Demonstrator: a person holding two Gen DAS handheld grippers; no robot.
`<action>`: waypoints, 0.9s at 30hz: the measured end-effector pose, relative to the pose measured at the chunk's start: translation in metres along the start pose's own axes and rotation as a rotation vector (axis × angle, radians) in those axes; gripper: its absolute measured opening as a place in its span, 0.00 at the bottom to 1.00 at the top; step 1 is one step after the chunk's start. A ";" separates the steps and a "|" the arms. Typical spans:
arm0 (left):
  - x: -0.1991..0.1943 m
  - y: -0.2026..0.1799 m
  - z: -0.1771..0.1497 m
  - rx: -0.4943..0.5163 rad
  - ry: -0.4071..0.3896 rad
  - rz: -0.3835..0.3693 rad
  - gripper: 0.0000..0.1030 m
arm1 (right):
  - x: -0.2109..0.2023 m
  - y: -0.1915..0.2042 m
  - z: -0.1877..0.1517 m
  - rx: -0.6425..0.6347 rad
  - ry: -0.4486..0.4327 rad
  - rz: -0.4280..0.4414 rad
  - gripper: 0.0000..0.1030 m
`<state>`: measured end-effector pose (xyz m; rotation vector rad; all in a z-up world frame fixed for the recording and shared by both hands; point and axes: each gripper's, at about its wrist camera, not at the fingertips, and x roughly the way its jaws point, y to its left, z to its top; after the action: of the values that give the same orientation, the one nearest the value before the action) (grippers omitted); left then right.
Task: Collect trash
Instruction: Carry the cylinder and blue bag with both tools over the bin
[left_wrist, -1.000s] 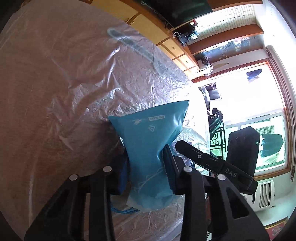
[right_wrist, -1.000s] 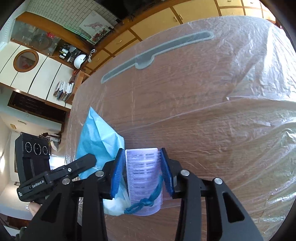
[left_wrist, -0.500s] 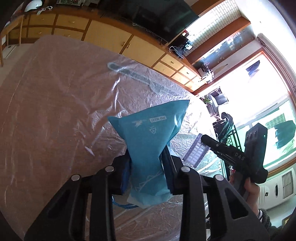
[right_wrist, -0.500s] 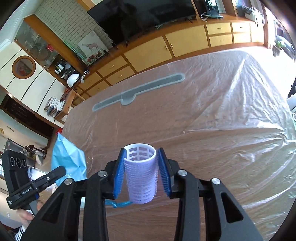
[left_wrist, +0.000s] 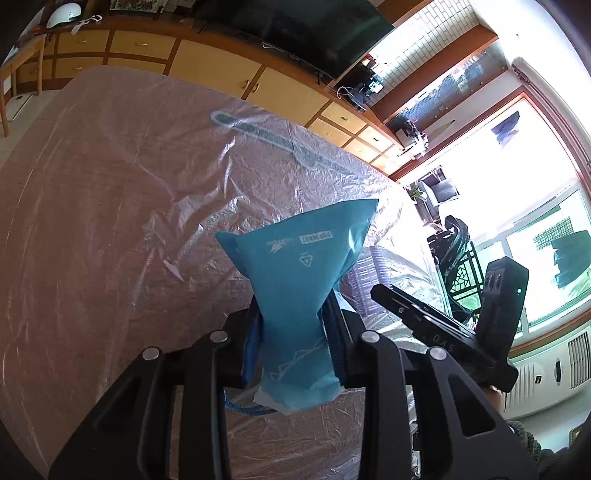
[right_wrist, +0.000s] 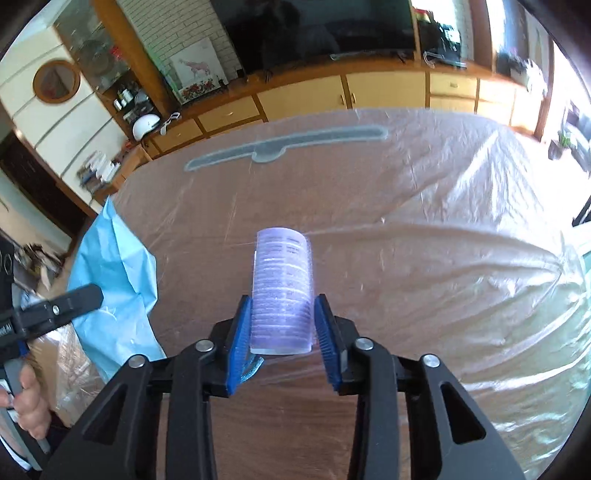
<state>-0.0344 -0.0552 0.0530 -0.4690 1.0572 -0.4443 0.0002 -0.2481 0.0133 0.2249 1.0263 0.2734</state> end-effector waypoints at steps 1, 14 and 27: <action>0.001 -0.001 0.000 0.003 0.001 0.004 0.32 | -0.001 -0.003 0.001 0.018 -0.002 0.013 0.32; -0.001 0.005 -0.013 -0.011 0.005 0.016 0.32 | 0.018 0.002 0.005 0.060 0.019 -0.001 0.67; -0.007 0.009 -0.018 -0.002 -0.008 0.042 0.32 | 0.011 0.016 0.004 -0.040 0.009 -0.067 0.40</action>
<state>-0.0520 -0.0467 0.0451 -0.4489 1.0580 -0.4037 0.0066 -0.2300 0.0113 0.1531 1.0344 0.2337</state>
